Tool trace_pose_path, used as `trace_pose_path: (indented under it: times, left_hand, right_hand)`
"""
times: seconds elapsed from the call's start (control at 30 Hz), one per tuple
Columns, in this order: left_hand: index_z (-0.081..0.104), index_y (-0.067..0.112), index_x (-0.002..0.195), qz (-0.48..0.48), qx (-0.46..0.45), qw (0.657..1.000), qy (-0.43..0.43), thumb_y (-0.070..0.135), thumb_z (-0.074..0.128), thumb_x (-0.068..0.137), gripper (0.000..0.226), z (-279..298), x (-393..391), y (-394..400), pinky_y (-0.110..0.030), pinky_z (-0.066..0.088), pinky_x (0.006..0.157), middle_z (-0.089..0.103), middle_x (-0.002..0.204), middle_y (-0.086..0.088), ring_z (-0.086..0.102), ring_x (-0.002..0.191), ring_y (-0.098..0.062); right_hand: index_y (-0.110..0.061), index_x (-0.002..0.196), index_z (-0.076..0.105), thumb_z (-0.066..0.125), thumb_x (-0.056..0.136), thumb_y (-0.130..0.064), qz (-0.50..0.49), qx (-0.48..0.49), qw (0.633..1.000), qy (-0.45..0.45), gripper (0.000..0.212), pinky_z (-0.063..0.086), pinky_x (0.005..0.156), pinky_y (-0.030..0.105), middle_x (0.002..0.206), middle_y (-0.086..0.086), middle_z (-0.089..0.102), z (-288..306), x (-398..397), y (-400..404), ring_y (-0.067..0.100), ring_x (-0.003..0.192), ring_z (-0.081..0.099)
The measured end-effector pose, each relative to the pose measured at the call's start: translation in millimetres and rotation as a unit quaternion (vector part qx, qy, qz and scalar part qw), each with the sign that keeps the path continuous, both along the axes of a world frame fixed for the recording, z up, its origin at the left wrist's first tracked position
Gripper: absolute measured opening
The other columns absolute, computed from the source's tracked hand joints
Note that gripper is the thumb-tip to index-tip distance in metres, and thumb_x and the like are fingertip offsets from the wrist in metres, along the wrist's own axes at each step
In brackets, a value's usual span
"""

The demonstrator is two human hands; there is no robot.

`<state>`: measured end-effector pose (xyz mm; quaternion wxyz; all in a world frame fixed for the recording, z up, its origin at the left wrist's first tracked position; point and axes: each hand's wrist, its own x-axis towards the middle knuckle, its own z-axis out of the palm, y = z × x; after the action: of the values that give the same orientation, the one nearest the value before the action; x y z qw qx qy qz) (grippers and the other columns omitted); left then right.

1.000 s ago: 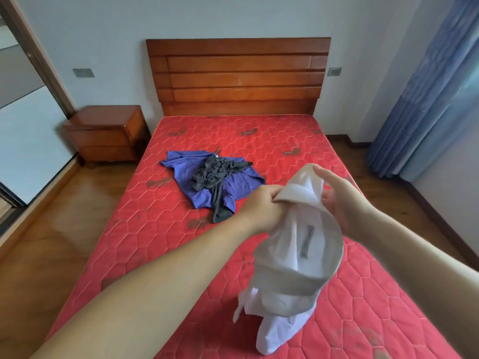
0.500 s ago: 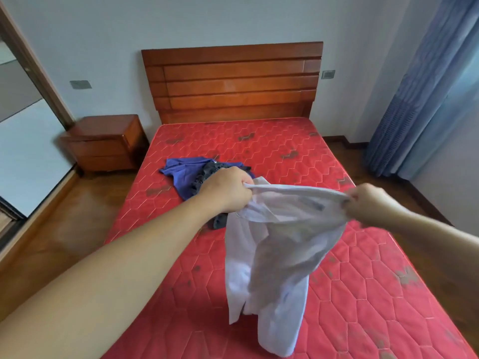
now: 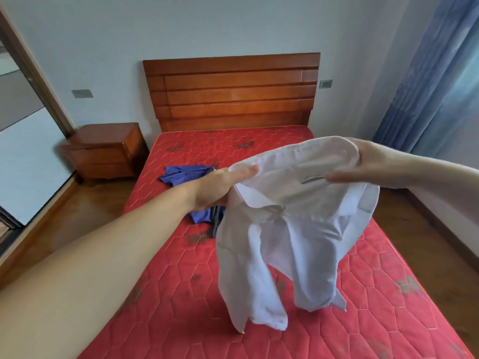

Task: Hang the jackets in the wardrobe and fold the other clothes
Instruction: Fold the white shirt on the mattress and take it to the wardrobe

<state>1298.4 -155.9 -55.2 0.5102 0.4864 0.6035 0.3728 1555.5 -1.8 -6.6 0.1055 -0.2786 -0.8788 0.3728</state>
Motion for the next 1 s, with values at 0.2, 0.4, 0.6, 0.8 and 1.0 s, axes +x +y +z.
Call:
trace_pose_path:
  times: [0.2, 0.4, 0.6, 0.8, 1.0]
  left_hand:
    - [0.053, 0.025, 0.121, -0.069, -0.020, 0.992, 0.104, 0.024, 0.077, 0.079, 0.048, -3.1, -2.6, -9.2, -0.029, 0.057, 0.084, 0.069, 0.112, 0.004, 0.068, 0.100, -0.008]
    - [0.065, 0.017, 0.104, -0.102, -0.008, 0.925, 0.366, 0.018, 0.072, 0.079, 0.026, -1.3, -12.3, -6.7, -0.021, 0.050, 0.070, 0.068, 0.090, 0.008, 0.064, 0.082, -0.009]
    - [0.062, 0.004, 0.063, -0.027, -0.001, 0.921, 0.388, 0.012, 0.057, 0.083, 0.022, -25.2, -24.3, -3.6, -0.026, 0.036, 0.052, 0.051, 0.059, 0.001, 0.043, 0.057, -0.011]
    - [0.055, 0.020, 0.063, -0.264, -0.227, 0.840, 0.417, 0.017, 0.052, 0.085, 0.022, -100.8, -3.2, -27.1, -0.026, 0.042, 0.060, 0.061, 0.074, 0.002, 0.052, 0.067, -0.016]
    - [0.069, 0.016, 0.094, -0.398, -0.374, 0.720, 0.428, 0.039, 0.069, 0.083, 0.026, -154.2, -5.0, -17.9, -0.028, 0.047, 0.065, 0.063, 0.088, 0.000, 0.058, 0.077, -0.019]
  right_hand:
    - [-0.040, 0.118, 0.044, 0.077, 0.067, -0.040, 0.078, 0.253, 0.930, -0.255, 0.061, 0.050, 0.089, 0.034, 0.108, -0.018, 0.059, -28.9, 15.0, 16.4, 0.010, 0.099, 0.057]
    - [-0.021, 0.066, 0.069, 0.061, 0.079, -0.010, -0.073, 0.177, 0.975, -0.114, 0.019, 0.050, 0.064, 0.035, 0.065, 0.000, 0.065, -21.6, 10.0, 14.2, 0.013, 0.064, 0.055]
    - [-0.013, 0.059, 0.055, 0.063, 0.080, -0.021, -0.009, 0.214, 0.951, -0.223, 0.024, 0.037, 0.055, 0.028, 0.055, -0.007, 0.044, -42.5, 3.8, 4.1, 0.014, 0.056, 0.035]
    - [-0.026, 0.056, 0.053, 0.065, 0.079, -0.041, 0.134, 0.060, 0.882, -0.448, 0.030, 0.038, 0.054, 0.020, 0.052, -0.012, 0.048, -113.6, 13.9, -23.7, 0.010, 0.055, 0.042]
    - [-0.026, 0.063, 0.056, 0.073, 0.072, -0.046, 0.211, -0.014, 0.748, -0.629, 0.028, 0.050, 0.069, 0.025, 0.063, -0.014, 0.057, -175.9, 1.4, -17.6, 0.015, 0.074, 0.060]
